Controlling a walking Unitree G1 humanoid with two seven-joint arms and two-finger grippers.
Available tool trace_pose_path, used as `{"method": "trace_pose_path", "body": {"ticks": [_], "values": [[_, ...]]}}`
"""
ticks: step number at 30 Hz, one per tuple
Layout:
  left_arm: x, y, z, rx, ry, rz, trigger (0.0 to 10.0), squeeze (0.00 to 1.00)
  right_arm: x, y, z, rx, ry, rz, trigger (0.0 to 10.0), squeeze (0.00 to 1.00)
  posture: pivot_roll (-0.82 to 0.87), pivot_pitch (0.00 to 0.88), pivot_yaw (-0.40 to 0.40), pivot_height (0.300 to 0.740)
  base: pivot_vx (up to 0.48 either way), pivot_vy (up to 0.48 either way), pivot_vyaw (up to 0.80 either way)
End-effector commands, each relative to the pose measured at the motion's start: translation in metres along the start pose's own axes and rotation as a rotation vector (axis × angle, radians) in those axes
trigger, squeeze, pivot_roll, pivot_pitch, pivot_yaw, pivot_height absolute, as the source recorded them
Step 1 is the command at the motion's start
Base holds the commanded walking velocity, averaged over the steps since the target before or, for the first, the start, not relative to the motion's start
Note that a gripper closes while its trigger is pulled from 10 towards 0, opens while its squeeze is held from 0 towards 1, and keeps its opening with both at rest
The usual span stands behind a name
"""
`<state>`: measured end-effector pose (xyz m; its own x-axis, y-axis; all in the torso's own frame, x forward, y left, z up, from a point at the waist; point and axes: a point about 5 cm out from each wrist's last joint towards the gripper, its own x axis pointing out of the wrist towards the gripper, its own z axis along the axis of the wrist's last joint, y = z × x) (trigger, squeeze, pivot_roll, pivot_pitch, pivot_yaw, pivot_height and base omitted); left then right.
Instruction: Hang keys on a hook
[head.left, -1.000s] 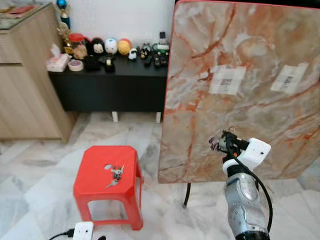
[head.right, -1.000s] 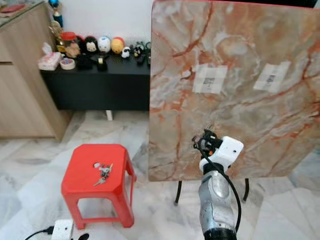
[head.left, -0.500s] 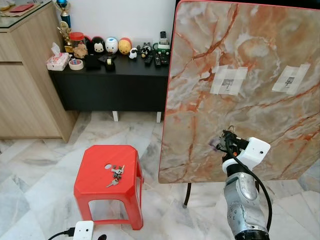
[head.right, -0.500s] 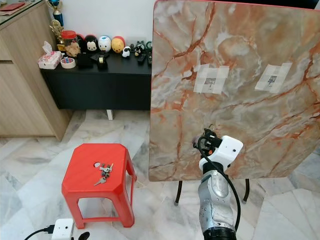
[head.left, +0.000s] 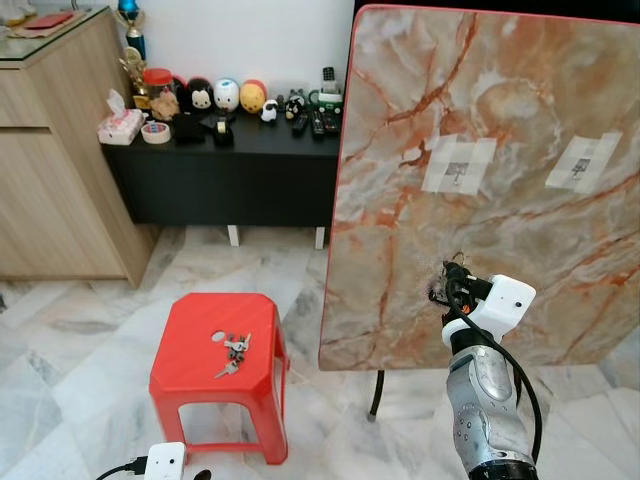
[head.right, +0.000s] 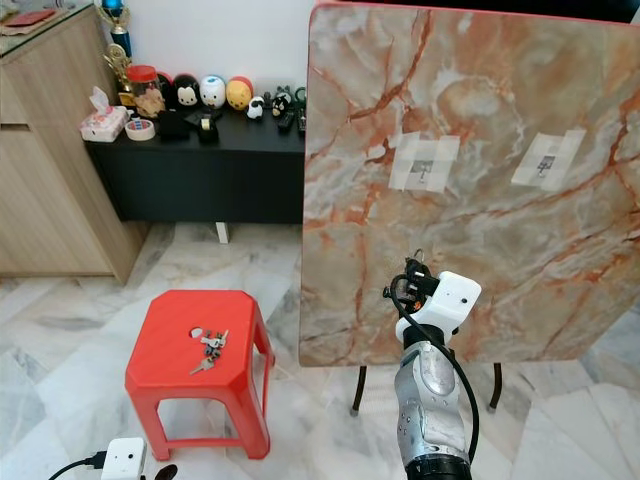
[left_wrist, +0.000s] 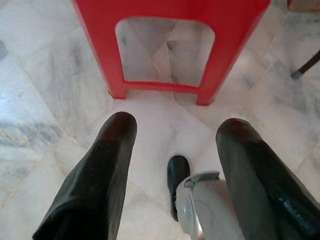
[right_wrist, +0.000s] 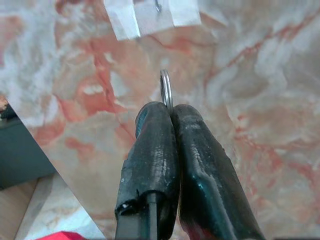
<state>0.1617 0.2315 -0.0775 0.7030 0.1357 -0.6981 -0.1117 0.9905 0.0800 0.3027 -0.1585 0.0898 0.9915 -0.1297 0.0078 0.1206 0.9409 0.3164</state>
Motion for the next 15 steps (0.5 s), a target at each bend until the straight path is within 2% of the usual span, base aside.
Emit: {"method": "trace_pose_path", "body": {"ticks": [1,12,15], "values": [[-0.0013,0.0018,-0.004,-0.016,0.017,0.008,10.0,0.0,0.0038,0.0036,0.0035,-0.003,-0.014,0.011,10.0,0.0,0.06,0.0,-0.092,0.74,0.259,0.0,0.0],[-0.0004,0.0013,-0.0015,-0.02,0.009,0.009,10.0,0.0,0.0058,0.004,0.0052,-0.005,-0.019,0.009,10.0,0.0,0.06,0.0,-0.096,0.74,0.271,0.0,0.0],[-0.0005,0.0012,-0.0017,-0.021,0.008,0.012,10.0,0.0,0.0057,0.0026,0.0049,0.0,-0.022,-0.005,10.0,0.0,0.06,0.0,-0.098,0.74,0.0,0.0,0.0]]}}
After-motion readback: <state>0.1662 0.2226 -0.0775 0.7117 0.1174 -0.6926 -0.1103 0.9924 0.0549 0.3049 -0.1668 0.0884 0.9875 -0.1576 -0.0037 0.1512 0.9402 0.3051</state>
